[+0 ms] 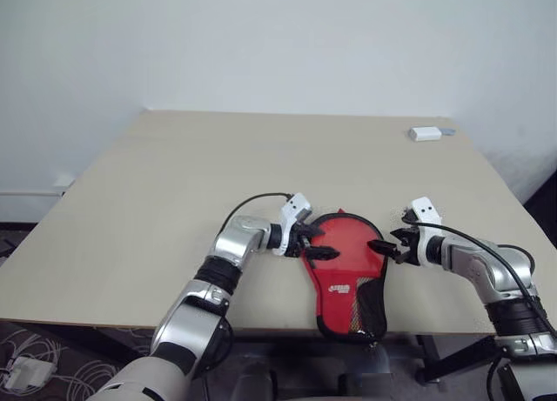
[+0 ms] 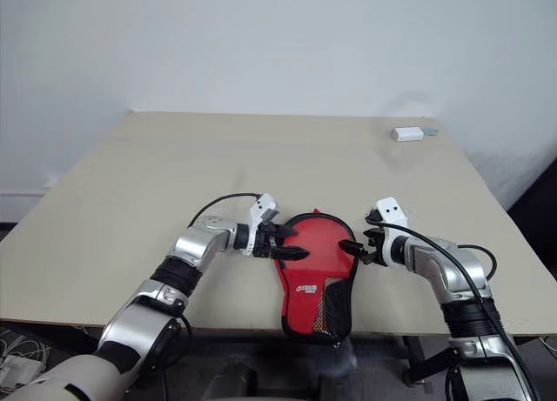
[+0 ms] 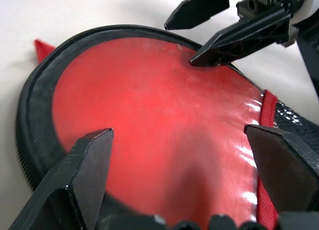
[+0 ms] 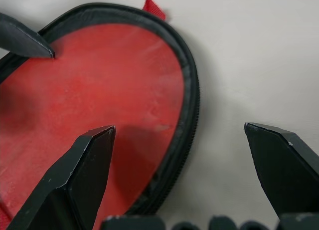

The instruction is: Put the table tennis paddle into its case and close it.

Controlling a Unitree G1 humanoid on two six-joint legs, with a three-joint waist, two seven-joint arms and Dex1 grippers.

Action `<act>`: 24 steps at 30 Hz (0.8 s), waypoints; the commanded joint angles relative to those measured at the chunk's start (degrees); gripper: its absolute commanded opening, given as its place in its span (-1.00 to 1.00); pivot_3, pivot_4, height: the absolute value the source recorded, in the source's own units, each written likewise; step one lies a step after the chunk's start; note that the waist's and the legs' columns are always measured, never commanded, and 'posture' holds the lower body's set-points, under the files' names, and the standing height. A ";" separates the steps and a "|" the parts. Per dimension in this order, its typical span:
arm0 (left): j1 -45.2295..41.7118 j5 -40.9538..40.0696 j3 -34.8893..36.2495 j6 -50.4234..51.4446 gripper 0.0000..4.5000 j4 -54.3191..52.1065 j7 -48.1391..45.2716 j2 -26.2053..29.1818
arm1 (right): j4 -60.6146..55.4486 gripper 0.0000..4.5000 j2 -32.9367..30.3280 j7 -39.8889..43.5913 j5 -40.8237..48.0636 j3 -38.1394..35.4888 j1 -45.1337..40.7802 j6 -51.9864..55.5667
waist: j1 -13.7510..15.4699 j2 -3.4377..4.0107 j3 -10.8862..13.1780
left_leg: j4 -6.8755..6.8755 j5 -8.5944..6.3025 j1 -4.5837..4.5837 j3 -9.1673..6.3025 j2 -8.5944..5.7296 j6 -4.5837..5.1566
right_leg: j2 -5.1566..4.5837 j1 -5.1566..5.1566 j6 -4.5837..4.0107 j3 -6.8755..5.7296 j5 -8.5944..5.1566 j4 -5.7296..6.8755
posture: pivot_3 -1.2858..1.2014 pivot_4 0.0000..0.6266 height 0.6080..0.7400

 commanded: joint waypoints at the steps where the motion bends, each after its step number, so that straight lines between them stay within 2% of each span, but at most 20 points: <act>1: -1.11 -0.73 1.11 1.24 1.00 0.14 -0.69 1.71 | 0.18 0.83 -0.17 1.14 -1.56 1.31 -1.15 -0.76 | 0.01 0.00 0.00 | 0.00 0.00 0.00 -0.01 0.00 0.00 | 0.00 0.00 0.00 0.00 0.00 0.01 | 0.03 -1.00 1.00; 3: -1.02 -1.94 1.63 2.15 1.00 -1.74 -2.44 2.79 | 0.56 0.59 0.18 0.87 -1.89 1.39 -1.05 -0.31 | -0.06 0.00 0.00 | 0.00 0.00 0.00 0.01 0.00 0.00 | 0.00 -0.01 0.00 0.02 0.00 0.01 | 0.03 -1.00 1.00; 10: -1.21 -8.34 4.86 8.76 1.00 -10.92 -7.28 7.86 | 1.31 -0.53 2.14 -0.84 -1.44 -0.87 -1.24 0.18 | -0.01 -0.07 0.06 | -0.02 0.00 -0.07 0.01 0.00 0.00 | 0.00 -0.09 -0.01 0.02 0.01 0.01 | 0.03 -1.00 1.00; 13: -0.92 -9.55 5.32 10.75 1.00 -13.15 -7.59 9.34 | 1.81 -0.94 3.19 -2.36 -1.94 -2.07 -1.43 -0.38 | -0.05 -0.07 0.06 | -0.03 0.00 -0.06 0.02 0.00 0.00 | 0.00 -0.08 -0.01 0.03 0.01 0.01 | 0.03 -1.00 1.00; 14: -0.66 -9.68 5.26 10.96 1.00 -13.66 -7.67 9.78 | 1.83 -0.99 3.77 -3.11 -1.83 -3.01 -1.64 -0.69 | -0.07 -0.07 0.06 | -0.04 0.00 -0.06 0.01 0.00 0.00 | 0.01 -0.09 -0.01 0.03 0.01 0.01 | 0.03 -1.00 1.00; 18: 0.40 -10.12 4.80 11.69 1.00 -14.84 -7.35 10.71 | 0.53 -0.99 6.56 -5.62 0.51 -8.62 -2.84 -1.94 | -0.13 -0.02 0.20 | -0.05 0.01 -0.06 0.02 0.00 0.00 | 0.02 -0.22 -0.05 0.08 0.06 0.08 | 0.03 -1.00 1.00; 21: 1.67 -10.40 4.41 12.62 1.00 -16.35 -7.17 10.76 | 0.91 -0.99 8.59 -11.76 -2.10 -11.37 -4.92 -6.38 | -0.10 0.14 0.43 | -0.06 0.01 -0.07 0.03 0.00 0.00 | 0.03 -0.28 -0.07 0.09 0.09 0.12 | 0.03 -1.00 1.00; 24: 2.79 -10.98 3.85 13.74 1.00 -18.81 -7.50 10.67 | 2.72 -0.99 11.51 -18.67 -1.13 -16.61 -9.57 -8.17 | -0.04 0.28 0.66 | -0.08 0.06 -0.14 0.05 0.00 0.00 | 0.03 -0.40 -0.09 0.12 0.17 0.15 | 0.03 -1.00 1.00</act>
